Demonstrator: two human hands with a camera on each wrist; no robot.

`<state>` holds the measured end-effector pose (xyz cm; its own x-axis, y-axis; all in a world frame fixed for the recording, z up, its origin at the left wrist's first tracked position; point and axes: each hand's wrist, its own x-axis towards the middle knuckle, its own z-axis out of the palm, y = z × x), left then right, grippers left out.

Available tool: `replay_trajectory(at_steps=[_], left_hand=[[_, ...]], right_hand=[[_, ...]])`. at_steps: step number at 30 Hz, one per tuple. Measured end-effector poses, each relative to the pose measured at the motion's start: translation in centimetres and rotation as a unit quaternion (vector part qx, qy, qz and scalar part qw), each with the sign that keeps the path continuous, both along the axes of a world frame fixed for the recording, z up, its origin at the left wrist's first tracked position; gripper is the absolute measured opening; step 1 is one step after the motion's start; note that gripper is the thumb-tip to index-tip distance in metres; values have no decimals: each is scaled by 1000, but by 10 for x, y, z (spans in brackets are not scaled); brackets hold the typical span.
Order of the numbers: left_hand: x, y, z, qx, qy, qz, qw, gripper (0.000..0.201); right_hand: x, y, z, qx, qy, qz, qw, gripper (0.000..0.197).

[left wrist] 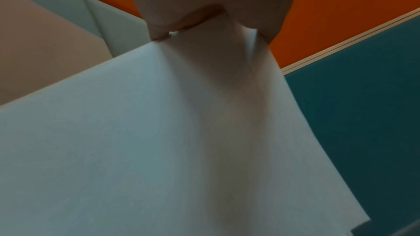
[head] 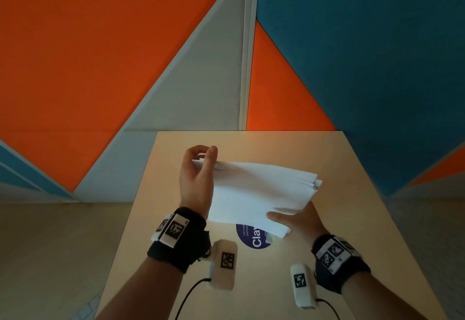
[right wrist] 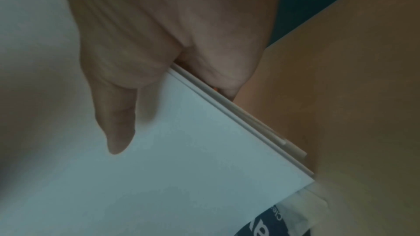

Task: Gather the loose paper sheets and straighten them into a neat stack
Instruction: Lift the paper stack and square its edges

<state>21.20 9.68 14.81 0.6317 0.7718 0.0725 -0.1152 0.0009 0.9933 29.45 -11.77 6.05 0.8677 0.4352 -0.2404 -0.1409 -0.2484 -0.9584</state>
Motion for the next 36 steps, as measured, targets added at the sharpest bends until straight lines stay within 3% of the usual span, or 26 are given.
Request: replay_trajectory(at_steps=[4, 8, 14, 21, 25, 27, 29, 33, 36], left_hand=[[5, 1, 5, 37, 1, 12, 999, 5], [5, 1, 5, 41, -7, -9, 999, 10], [1, 8, 10, 68, -20, -27, 997, 17], [1, 1, 0, 53, 52, -48, 996, 8], [1, 2, 13, 139, 94, -40, 985, 3], [1, 2, 21, 293, 142, -17, 945, 7], [2, -7, 29, 437, 194, -12, 878, 15], [12, -46, 40, 544, 238, -104, 798, 40], [23, -66, 40, 591, 239, -162, 753, 45]], right_hand=[[3, 4, -6, -3, 8, -20, 1000, 42], [4, 6, -3, 14, 0, -33, 999, 27], [5, 0, 8, 51, -2, -25, 998, 30], [5, 0, -4, 22, 2, -20, 1000, 32], [7, 2, 0, 33, -3, -26, 999, 28], [9, 2, 1, 35, -9, -26, 999, 27], [9, 4, 1, 35, -5, -28, 999, 26], [3, 10, -3, 30, 10, -33, 999, 26], [-1, 10, -5, 34, 18, -25, 999, 32]])
